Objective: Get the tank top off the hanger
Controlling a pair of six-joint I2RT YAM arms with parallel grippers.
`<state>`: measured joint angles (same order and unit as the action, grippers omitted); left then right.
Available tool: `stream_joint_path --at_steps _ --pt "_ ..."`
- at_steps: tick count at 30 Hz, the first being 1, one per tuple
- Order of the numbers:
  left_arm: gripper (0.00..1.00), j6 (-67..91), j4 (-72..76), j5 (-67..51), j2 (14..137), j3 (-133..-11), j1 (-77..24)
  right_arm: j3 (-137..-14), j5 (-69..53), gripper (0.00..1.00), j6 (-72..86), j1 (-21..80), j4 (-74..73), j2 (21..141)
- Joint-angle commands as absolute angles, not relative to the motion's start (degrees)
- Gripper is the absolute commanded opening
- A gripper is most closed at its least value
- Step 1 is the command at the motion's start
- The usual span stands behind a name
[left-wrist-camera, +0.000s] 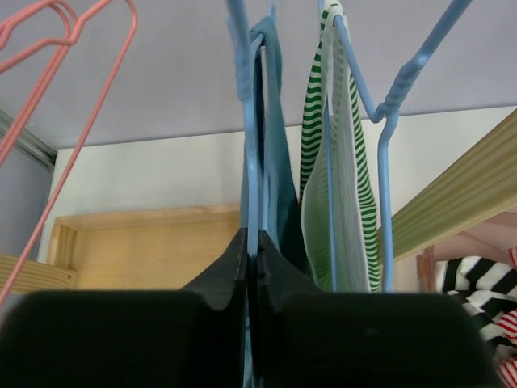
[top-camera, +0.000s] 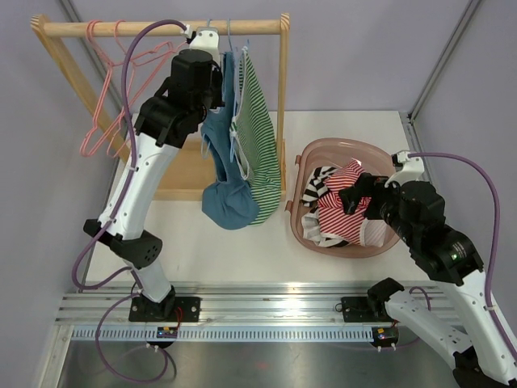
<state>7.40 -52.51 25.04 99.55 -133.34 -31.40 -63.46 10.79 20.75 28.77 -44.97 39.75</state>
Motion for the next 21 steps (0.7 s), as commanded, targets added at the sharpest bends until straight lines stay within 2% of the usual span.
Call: stream_joint_path --at_steps 1,9,18,21 --pt "0.0 6.9 -51.9 27.8 98.7 -136.5 -31.5 -63.5 9.9 1.0 19.2 28.6 -44.6 39.2" --pt "0.0 7.1 -51.1 30.7 94.5 -139.1 -30.9 -63.1 9.5 0.99 18.8 28.5 -44.4 38.4" --pt "0.0 8.3 -53.4 25.4 88.9 -139.7 -27.9 -63.2 6.3 1.0 19.0 28.7 -42.9 38.0" --pt "0.0 9.1 -56.2 24.9 86.2 -138.1 -27.9 -62.9 1.3 0.99 18.9 28.6 -40.0 37.7"
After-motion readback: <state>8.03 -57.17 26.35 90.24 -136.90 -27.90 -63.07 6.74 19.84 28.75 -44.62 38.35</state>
